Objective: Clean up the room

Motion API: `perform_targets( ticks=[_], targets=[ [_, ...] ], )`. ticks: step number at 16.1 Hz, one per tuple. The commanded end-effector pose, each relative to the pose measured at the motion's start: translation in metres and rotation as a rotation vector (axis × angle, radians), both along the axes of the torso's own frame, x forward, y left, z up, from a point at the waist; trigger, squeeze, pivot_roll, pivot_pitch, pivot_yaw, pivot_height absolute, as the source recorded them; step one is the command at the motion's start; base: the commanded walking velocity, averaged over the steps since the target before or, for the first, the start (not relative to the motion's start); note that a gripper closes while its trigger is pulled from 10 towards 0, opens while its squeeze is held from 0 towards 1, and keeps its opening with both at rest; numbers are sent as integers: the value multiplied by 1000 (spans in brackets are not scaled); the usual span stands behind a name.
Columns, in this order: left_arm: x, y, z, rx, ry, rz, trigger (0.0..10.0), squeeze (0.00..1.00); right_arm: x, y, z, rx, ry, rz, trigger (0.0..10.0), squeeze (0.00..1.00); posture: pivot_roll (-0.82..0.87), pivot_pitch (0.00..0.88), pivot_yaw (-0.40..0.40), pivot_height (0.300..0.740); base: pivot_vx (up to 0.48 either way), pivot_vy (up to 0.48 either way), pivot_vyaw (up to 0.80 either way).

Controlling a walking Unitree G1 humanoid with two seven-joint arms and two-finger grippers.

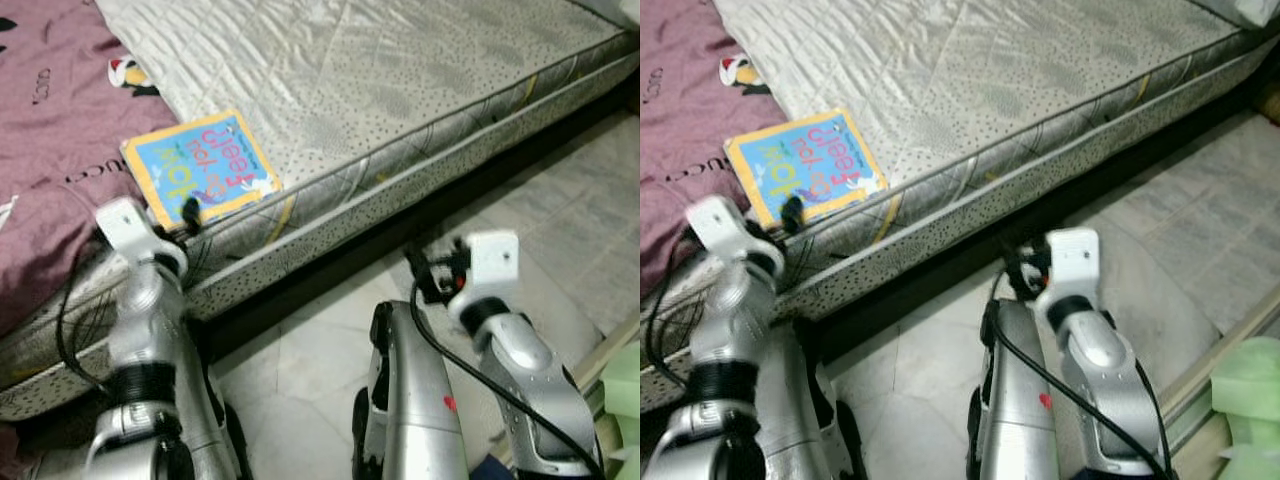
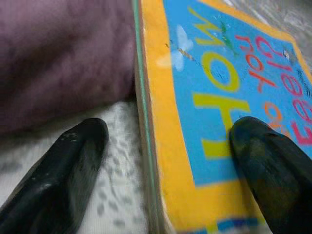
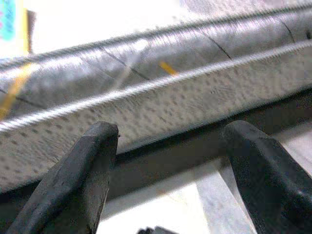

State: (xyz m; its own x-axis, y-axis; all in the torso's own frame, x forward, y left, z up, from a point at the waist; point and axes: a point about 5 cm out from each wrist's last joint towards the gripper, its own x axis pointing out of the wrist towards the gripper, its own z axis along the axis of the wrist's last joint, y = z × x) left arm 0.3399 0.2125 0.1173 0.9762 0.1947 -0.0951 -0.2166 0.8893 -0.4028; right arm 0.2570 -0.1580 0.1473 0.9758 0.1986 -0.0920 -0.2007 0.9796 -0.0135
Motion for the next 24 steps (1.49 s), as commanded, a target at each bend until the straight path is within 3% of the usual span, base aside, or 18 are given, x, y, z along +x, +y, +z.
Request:
perform_targets(
  ticks=[1,5,6,7,11,12,14,24],
  targets=[
    [1,7,-7,-38,33,12,10000,0,-1,1,3,-8,-11,8,10000,0,-164,192,-31,443,0,0,0],
    [16,5,-9,-70,91,-88,10000,0,5,-2,10,-8,-31,-20,10000,0,-169,188,-22,443,0,0,0],
    [20,0,-8,-115,84,-131,1176,0,8,0,15,4,-42,-19,10000,0,-172,181,-21,443,0,0,0],
    [23,-4,-7,-150,71,-159,0,0,9,2,18,18,-49,-5,10000,0,-173,178,-20,443,0,0,0],
    [25,-17,-11,-151,99,-255,0,0,11,16,28,119,-42,90,10000,0,-168,154,-16,443,0,0,0],
    [25,-19,-13,-174,102,-283,0,0,12,24,30,185,-24,151,10000,0,-165,145,-15,443,0,0,0],
    [25,-21,-14,-211,111,-323,0,0,12,33,33,225,-20,216,10000,0,-158,131,-12,443,0,0,0],
    [27,-13,-10,-267,89,-323,0,0,36,31,35,198,-67,141,10000,0,-115,42,-19,443,0,0,0]
  ],
)
